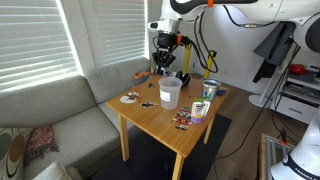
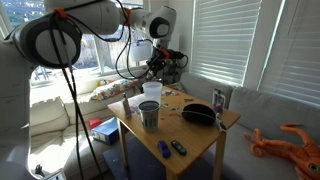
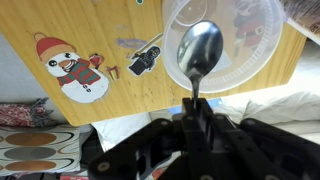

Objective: Place the silver and clear containers upright then put the silver spoon in the clear container.

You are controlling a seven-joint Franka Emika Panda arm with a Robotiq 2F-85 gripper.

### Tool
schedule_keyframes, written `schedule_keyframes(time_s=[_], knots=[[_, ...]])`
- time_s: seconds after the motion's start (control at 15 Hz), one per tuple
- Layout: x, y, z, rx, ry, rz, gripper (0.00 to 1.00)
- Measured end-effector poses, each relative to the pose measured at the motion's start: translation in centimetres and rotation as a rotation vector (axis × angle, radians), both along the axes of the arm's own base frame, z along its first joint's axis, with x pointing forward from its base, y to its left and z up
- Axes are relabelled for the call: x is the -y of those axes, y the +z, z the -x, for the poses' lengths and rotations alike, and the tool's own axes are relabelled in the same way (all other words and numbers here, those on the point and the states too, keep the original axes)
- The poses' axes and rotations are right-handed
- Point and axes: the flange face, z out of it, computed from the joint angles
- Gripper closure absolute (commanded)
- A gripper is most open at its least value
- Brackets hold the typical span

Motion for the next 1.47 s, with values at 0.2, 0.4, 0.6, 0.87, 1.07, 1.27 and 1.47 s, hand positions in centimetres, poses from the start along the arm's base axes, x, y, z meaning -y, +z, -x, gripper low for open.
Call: schedule_keyframes(time_s=[0.2,0.4,0.6,0.87,1.07,1.27,1.47], knots=[[0.0,0.0,0.0,0.02,0.061,-0.017,0.98],[0.4,0.2,0.1,0.052,0.131,-0.044,0.98],[1.0,0.6,0.6,0.082,0.186,-0.093,0.98],[1.6,0.2,1.6,0.078,0.205,-0.173,0.98],[2.4,-1.1,2.0,0.055,0.205,-0.188,0.98],[3.1,-2.6,2.4,0.047,0.231,-0.215,0.98],[3.3,-3.6,2.5,0.07,0.264,-0.259,0.98]])
